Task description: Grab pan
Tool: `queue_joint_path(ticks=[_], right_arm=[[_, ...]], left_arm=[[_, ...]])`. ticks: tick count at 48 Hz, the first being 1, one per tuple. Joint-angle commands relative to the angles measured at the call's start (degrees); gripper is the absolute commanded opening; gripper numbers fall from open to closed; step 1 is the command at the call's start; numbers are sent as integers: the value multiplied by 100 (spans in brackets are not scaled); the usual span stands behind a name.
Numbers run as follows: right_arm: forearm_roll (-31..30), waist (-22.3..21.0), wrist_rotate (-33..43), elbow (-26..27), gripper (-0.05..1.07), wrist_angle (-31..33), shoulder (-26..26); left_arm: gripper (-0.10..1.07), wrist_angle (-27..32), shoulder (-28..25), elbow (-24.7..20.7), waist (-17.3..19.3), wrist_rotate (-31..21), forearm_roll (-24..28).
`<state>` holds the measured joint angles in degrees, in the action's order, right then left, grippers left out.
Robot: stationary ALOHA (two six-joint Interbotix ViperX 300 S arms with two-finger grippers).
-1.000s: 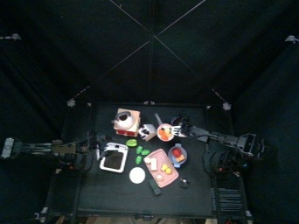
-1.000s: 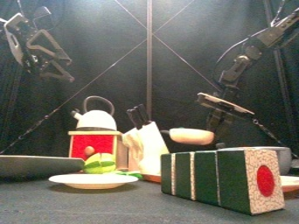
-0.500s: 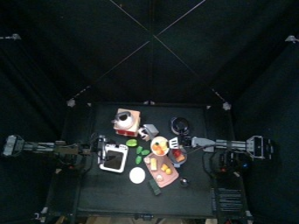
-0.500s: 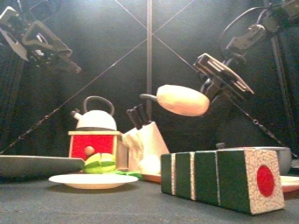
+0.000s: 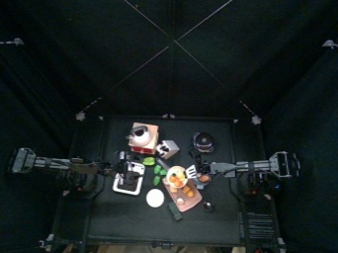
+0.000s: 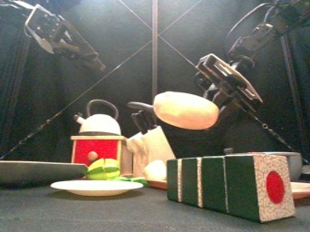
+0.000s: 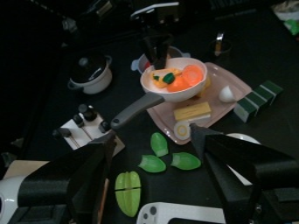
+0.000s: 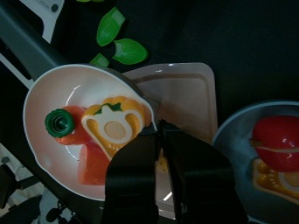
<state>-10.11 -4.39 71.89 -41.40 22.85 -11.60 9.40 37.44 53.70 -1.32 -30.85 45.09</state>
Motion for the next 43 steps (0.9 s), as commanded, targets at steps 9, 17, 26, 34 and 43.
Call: queue_joint_path(ticks=[9, 17, 26, 34, 43], right_arm=[[-141, 237, -44, 782, 14, -53, 439], [-334, 369, -35, 1230, 14, -18, 800], [-378, 387, -44, 1617, 14, 149, 1134], [-413, 360, -44, 1854, 14, 378, 1239], [-431, 343, -44, 1969, 14, 448, 1283]], left_arm=[[100, 105, -598, -501, -9, -70, -53], [100, 255, -967, -765, 88, -211, -765], [99, 712, -1169, -1090, 97, -255, -1538], [99, 1107, -1336, -1266, 44, -264, -2021], [99, 1187, -1784, -1397, 35, -246, -2039]])
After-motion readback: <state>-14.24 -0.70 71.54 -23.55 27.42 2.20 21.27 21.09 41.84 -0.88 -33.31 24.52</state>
